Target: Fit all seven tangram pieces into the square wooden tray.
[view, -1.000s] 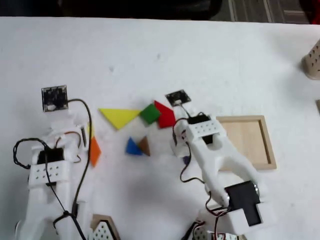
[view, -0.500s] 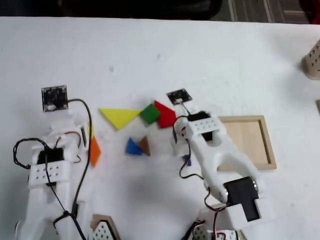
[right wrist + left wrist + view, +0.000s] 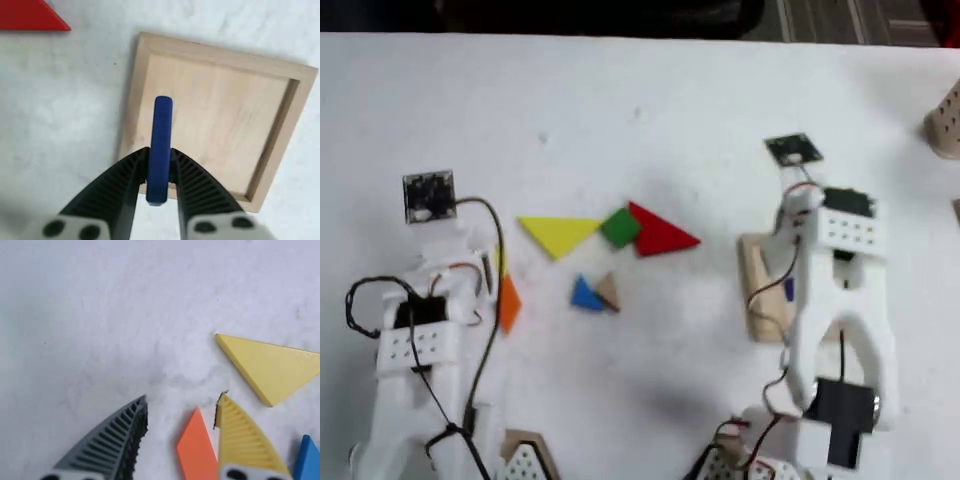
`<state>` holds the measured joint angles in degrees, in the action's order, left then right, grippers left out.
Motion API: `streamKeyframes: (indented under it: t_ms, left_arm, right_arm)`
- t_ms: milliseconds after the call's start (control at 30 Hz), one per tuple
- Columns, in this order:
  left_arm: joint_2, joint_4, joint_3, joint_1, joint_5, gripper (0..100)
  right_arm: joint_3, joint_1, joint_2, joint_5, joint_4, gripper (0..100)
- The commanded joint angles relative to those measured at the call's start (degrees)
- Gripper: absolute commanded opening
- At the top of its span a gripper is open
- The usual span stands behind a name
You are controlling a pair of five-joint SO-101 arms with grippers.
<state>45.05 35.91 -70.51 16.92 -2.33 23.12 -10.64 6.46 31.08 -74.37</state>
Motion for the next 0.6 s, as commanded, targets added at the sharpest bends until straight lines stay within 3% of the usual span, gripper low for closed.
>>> streamKeyframes:
  t_ms: [0,333,433,567]
  left_arm:
    - [-0.04,-1.41,1.05,-1.01,0.79,25]
    - [-0.04,-1.41,1.05,-1.01,0.79,25]
    - [-0.04,-1.41,0.97,-1.01,0.79,25]
    - [-0.04,-1.41,0.97,-1.10,0.79,25]
  right_arm:
    - [-5.98,-2.68,-3.56,3.43,0.84,2.1]
    - [-21.01,-6.99,-24.13,4.04,2.77,2.2]
    - [-26.90,-7.25,-28.79,8.44,-1.45,2.3]
    - [-35.08,-7.25,-32.04,9.58,-8.40,12.0]
